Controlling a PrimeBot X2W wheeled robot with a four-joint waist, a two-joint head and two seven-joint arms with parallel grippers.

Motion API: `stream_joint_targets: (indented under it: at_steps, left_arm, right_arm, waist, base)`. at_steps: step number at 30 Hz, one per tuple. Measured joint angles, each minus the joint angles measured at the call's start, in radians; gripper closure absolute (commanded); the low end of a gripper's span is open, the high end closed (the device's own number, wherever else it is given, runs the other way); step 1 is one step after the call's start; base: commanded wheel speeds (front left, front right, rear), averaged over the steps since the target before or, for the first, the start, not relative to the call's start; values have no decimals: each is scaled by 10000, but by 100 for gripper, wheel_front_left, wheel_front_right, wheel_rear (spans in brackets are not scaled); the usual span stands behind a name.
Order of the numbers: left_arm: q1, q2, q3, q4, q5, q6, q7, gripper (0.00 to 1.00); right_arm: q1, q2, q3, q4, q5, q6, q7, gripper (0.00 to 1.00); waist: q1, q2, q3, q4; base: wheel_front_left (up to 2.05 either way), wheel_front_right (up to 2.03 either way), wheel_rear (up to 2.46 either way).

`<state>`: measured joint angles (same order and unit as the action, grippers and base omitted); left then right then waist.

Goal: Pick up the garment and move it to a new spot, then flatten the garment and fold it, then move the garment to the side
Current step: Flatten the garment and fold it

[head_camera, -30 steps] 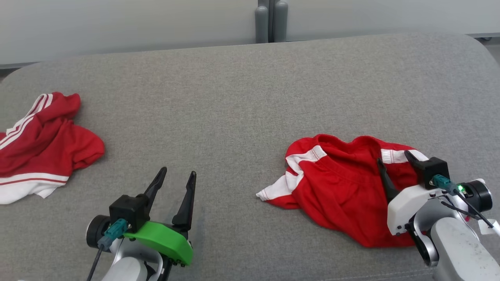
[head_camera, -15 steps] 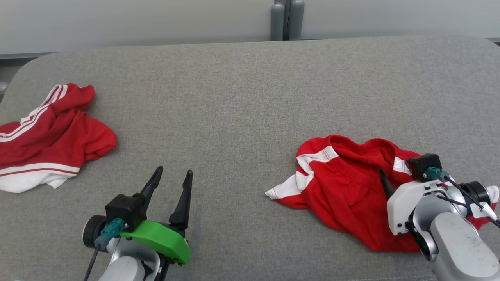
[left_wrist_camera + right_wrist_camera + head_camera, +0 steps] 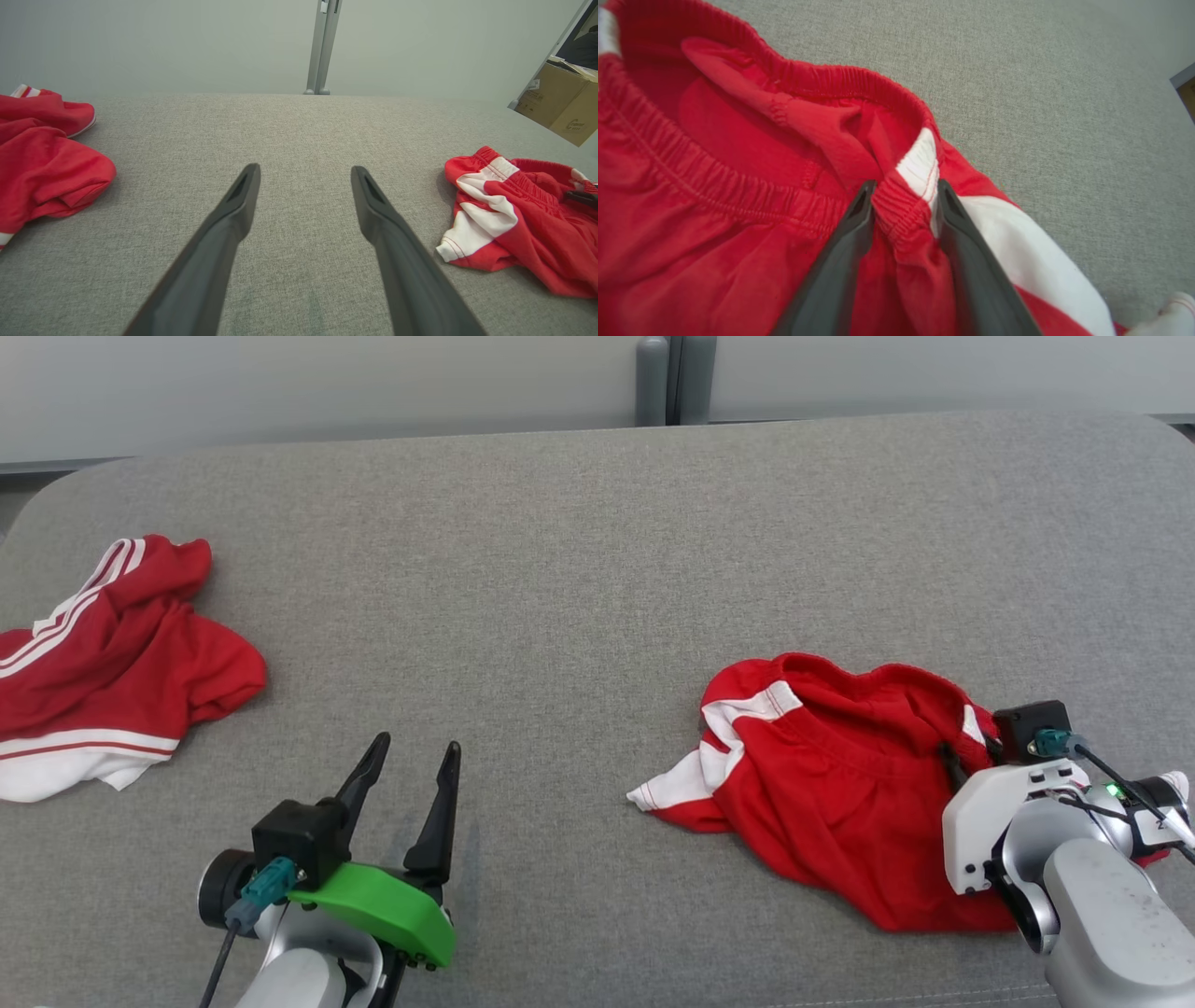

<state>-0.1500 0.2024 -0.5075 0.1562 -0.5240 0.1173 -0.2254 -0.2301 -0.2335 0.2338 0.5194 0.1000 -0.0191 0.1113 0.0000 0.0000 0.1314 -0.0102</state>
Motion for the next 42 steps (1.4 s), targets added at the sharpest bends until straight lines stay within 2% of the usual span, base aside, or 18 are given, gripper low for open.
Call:
stream_joint_targets:
  at_steps: [3, 8, 12, 15, 18, 22, 28, 31, 34, 42]
  left_arm:
    - [-4, -2, -79, 25, 6, -25, 0, 0]
    - [-4, 0, -71, 153, 6, -27, 0, 0]
    - [0, 13, -15, 245, 6, -27, -2, 0]
    - [0, 15, -15, 253, 6, -27, -4, 0]
    - [-15, -21, -98, 159, 6, -33, -4, 0]
    - [-50, -257, -240, 199, 6, -130, -15, 0]
    - [-84, -328, -245, 221, -6, -130, -44, 0]
    - [-93, -384, -236, 255, -12, -130, -46, 0]
    - [-92, -483, -221, 311, -92, -130, -48, 0]
    - [-100, -543, -221, 541, -96, -217, -59, 0]
  right_arm:
    - [-66, 4, -75, 77, 69, -4, -10, 100]
    - [-184, 167, -259, -151, 355, 13, -347, 100]
    - [-913, 520, -570, -867, 993, 240, -675, 100]
    - [-1671, 518, -934, -1338, 1417, 368, -756, 100]
    - [-2391, 263, -1350, -1720, 1569, 399, -660, 100]
    - [-3279, -602, -1787, -1981, 1371, 234, -650, 100]
    - [-3891, -1035, -1597, -2372, 796, 96, -546, 100]
    - [-3846, -616, -848, -2370, 702, 309, -393, 100]
    - [-3382, 240, 61, -2109, 650, 539, -244, 100]
    - [-1697, 2088, 1639, -1030, 230, 384, -257, 100]
  waist:
    - [0, 0, 9, 38]
    - [0, 0, -58, 151]
    - [0, 0, -189, 181]
    - [0, 0, -304, 178]
    - [0, 0, -361, 204]
    - [0, 0, -361, 378]
    - [0, 0, -377, 723]
    - [0, 0, -378, 975]
    - [0, 0, -371, 1252]
    - [0, 0, -372, 2063]
  base:
    - [0, 0, 0]
    - [0, 0, 0]
    - [0, 0, 0]
    - [0, 0, 0]
    - [0, 0, 0]
    - [0, 0, 0]
    - [0, 0, 0]
    - [0, 0, 0]
    - [0, 0, 0]
    - [0, 0, 0]
